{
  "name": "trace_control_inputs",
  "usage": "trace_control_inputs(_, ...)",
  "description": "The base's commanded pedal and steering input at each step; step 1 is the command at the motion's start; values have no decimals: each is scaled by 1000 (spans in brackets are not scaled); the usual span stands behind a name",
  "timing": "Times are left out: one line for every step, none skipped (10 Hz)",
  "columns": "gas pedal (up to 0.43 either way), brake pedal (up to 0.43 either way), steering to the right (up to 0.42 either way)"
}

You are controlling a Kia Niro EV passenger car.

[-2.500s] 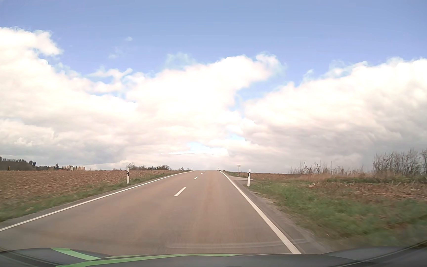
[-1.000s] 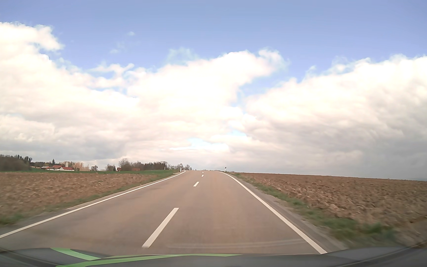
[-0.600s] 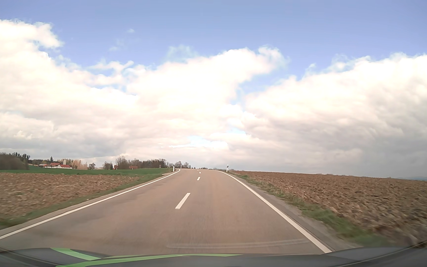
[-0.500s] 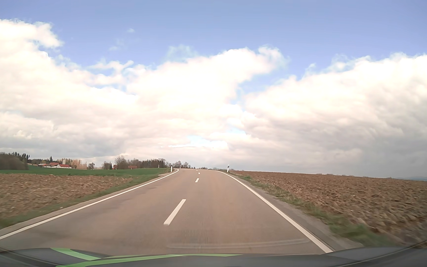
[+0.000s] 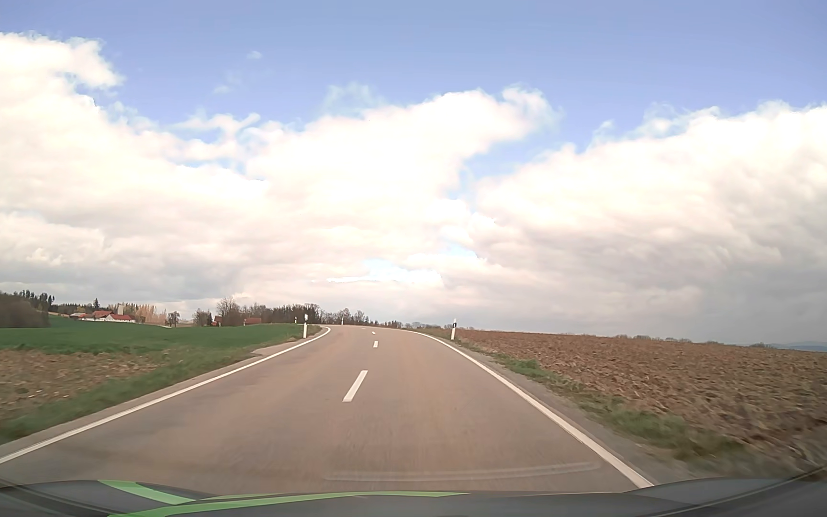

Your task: Follow the waypoints while adhering to traffic rules and regulations

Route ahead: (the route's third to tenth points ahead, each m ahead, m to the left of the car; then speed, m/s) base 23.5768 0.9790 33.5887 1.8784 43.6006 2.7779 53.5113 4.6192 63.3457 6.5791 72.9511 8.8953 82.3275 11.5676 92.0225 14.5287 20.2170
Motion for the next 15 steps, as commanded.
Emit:
trace_control_inputs(0,0,-8)
trace_control_inputs(0,0,-8)
trace_control_inputs(0,0,-9)
trace_control_inputs(0,0,-10)
trace_control_inputs(0,0,-11)
trace_control_inputs(0,0,-13)
trace_control_inputs(0,0,-16)
trace_control_inputs(0,0,-20)
trace_control_inputs(0,0,-21)
trace_control_inputs(0,0,-21)
trace_control_inputs(0,0,-21)
trace_control_inputs(39,0,-22)
trace_control_inputs(59,0,-23)
trace_control_inputs(87,0,-23)
trace_control_inputs(98,0,-24)
